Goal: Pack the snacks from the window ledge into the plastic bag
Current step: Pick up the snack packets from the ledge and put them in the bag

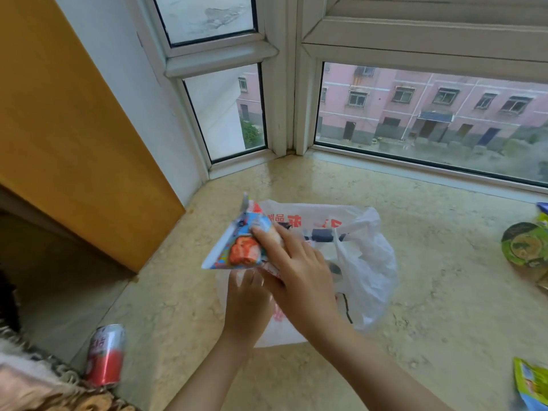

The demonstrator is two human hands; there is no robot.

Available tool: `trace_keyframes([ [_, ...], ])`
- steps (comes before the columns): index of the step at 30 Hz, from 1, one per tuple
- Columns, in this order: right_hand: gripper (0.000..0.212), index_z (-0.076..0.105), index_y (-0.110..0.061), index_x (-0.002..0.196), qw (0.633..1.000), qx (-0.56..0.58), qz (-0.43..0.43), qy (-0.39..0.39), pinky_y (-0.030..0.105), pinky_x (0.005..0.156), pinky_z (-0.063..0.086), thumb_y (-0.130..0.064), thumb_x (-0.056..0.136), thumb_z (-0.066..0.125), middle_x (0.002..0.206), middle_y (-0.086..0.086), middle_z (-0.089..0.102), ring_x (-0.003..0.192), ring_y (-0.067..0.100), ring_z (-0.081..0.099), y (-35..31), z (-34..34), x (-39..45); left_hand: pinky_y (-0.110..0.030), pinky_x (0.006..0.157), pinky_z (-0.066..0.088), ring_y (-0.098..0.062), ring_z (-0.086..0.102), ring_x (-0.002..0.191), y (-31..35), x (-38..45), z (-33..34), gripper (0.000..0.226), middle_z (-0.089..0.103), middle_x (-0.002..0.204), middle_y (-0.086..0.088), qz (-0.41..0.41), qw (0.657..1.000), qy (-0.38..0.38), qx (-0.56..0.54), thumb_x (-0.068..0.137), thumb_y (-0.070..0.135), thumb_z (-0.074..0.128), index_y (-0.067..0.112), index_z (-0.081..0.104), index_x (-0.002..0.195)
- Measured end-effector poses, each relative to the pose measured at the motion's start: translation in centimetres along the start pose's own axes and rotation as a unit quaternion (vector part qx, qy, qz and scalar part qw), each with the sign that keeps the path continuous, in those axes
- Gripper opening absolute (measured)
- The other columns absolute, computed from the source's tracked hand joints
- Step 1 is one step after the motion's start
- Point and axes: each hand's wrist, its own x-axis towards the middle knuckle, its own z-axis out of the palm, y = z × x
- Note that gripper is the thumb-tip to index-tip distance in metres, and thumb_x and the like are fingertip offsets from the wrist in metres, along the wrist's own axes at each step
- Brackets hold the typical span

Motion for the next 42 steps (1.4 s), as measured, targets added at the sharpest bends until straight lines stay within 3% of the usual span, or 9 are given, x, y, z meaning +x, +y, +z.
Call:
trace_keyframes([
  [3, 0.068, 0.031, -0.037, 0.143, 0.997, -0.043, 0.051, -0.027, 0.041, 0.084, 0.046, -0.028, 0.083, 0.062, 0.140, 0.007, 0.049, 0.104, 0.031, 0.058, 4.0, 2.2, -1.0, -0.050, 0.095, 0.033, -0.023, 0.059, 0.097, -0.4, 0.9, 0.9, 0.065, 0.066, 0.103, -0.003, 0.023, 0.998, 0.024, 0.062, 0.050, 0.028, 0.086, 0.016, 0.067, 0.111],
  [8, 0.080, 0.038, -0.033, 0.138, 0.976, -0.166, 0.125, -0.059, 0.047, 0.079, 0.047, -0.019, 0.070, 0.079, 0.132, 0.016, 0.055, 0.097, 0.038, 0.061, 10.1, 4.1, -2.6, -0.052, 0.102, 0.027, -0.021, 0.057, 0.112, -0.5, 1.2, 0.8, 0.066, 0.064, 0.118, -0.001, 0.053, 0.991, 0.058, 0.108, 0.059, 0.034, 0.082, 0.016, 0.065, 0.121],
  [12, 0.074, 0.050, -0.027, 0.132, 0.941, -0.267, 0.154, -0.139, 0.062, 0.091, 0.039, -0.024, 0.065, 0.083, 0.137, 0.019, 0.051, 0.118, 0.040, 0.053, 12.7, 5.1, -3.5, -0.053, 0.105, 0.026, -0.020, 0.053, 0.124, -0.5, 1.6, 1.3, 0.067, 0.058, 0.133, -0.001, 0.071, 0.988, 0.081, 0.108, 0.068, 0.038, 0.078, 0.019, 0.060, 0.129],
  [14, 0.070, 0.051, -0.022, 0.134, 0.932, -0.281, 0.142, -0.177, 0.067, 0.099, 0.033, -0.030, 0.070, 0.080, 0.146, 0.020, 0.041, 0.130, 0.042, 0.043, 13.2, 5.2, -4.1, -0.053, 0.106, 0.026, -0.020, 0.051, 0.127, -0.3, 1.6, 1.4, 0.069, 0.055, 0.137, -0.001, 0.078, 0.989, 0.078, 0.098, 0.069, 0.039, 0.077, 0.020, 0.058, 0.132],
  [17, 0.066, 0.022, -0.025, 0.151, 0.919, -0.285, 0.151, -0.226, 0.059, 0.113, 0.013, -0.042, 0.094, 0.051, 0.160, 0.015, 0.008, 0.146, 0.035, 0.009, 13.1, 5.1, -4.8, -0.053, 0.107, 0.026, -0.020, 0.048, 0.128, 0.2, 1.7, 1.4, 0.075, 0.053, 0.140, -0.001, 0.101, 0.985, 0.095, 0.098, 0.069, 0.043, 0.078, 0.020, 0.054, 0.136],
  [21, 0.070, 0.055, -0.016, 0.133, 0.940, -0.269, 0.128, -0.167, 0.054, 0.097, 0.044, -0.043, 0.073, 0.077, 0.143, 0.017, 0.047, 0.128, 0.036, 0.048, 12.4, 3.5, -5.7, -0.051, 0.104, 0.028, -0.018, 0.042, 0.128, 2.3, 1.9, 0.5, 0.075, 0.054, 0.139, -0.002, 0.130, 0.982, 0.122, 0.067, 0.070, 0.041, 0.077, 0.020, 0.053, 0.137],
  [26, 0.050, 0.052, -0.014, 0.136, 0.958, -0.264, 0.106, -0.039, 0.049, 0.098, 0.046, -0.033, 0.091, 0.044, 0.142, 0.015, 0.048, 0.129, 0.032, 0.049, 12.2, -1.0, -7.8, -0.049, 0.106, 0.031, -0.017, 0.047, 0.129, 6.8, 2.8, -1.0, 0.056, 0.052, 0.141, 0.001, 0.182, 0.968, 0.174, 0.006, 0.085, 0.044, 0.055, 0.023, 0.052, 0.137],
  [30, 0.053, 0.041, -0.017, 0.141, 0.951, -0.264, 0.159, -0.012, 0.046, 0.100, 0.044, -0.037, 0.092, 0.041, 0.147, 0.011, 0.044, 0.131, 0.029, 0.046, 14.0, -4.7, -11.8, -0.049, 0.103, 0.034, -0.018, 0.049, 0.125, 12.2, 2.7, -1.3, 0.051, 0.056, 0.136, 0.000, 0.239, 0.950, 0.190, -0.063, 0.086, 0.040, 0.055, 0.023, 0.054, 0.134],
  [42, 0.057, 0.046, -0.017, 0.137, 0.884, -0.299, 0.356, -0.039, 0.047, 0.097, 0.045, -0.042, 0.087, 0.040, 0.140, 0.013, 0.050, 0.126, 0.031, 0.050, 23.7, -13.6, -29.3, -0.041, 0.098, 0.034, -0.018, 0.053, 0.121, 31.0, -1.3, 5.9, 0.058, 0.056, 0.135, 0.002, 0.404, 0.912, -0.016, -0.072, 0.081, 0.043, 0.051, 0.025, 0.053, 0.135],
])
